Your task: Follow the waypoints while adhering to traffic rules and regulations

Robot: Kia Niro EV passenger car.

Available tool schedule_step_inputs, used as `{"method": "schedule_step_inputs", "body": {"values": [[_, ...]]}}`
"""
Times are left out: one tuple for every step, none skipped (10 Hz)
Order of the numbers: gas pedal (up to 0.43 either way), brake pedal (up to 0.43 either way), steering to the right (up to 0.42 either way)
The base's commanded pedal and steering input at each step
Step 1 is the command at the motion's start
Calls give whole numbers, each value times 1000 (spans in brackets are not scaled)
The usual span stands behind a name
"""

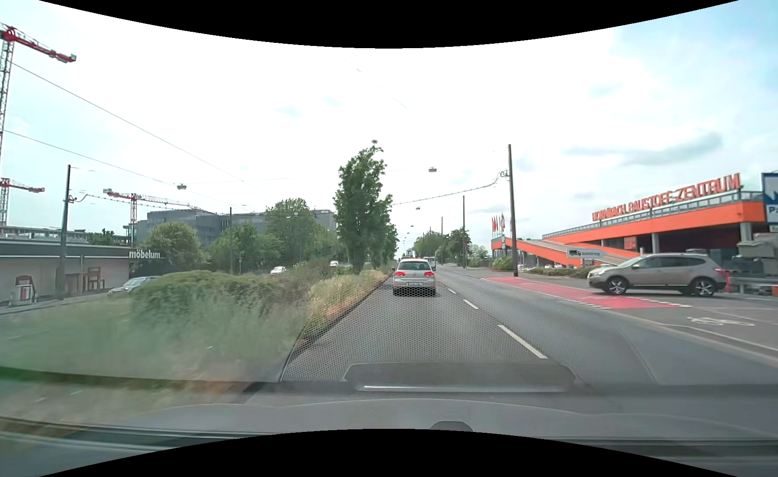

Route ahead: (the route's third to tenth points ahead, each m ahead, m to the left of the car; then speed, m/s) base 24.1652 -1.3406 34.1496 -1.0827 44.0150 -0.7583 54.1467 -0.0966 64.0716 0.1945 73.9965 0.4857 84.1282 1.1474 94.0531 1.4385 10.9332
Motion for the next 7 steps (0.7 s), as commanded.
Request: {"method": "schedule_step_inputs", "body": {"values": [[169, 0, -6], [169, 0, -7], [169, 0, -9], [169, 0, -10], [169, 0, -10], [169, 0, -11], [169, 0, -11]]}}
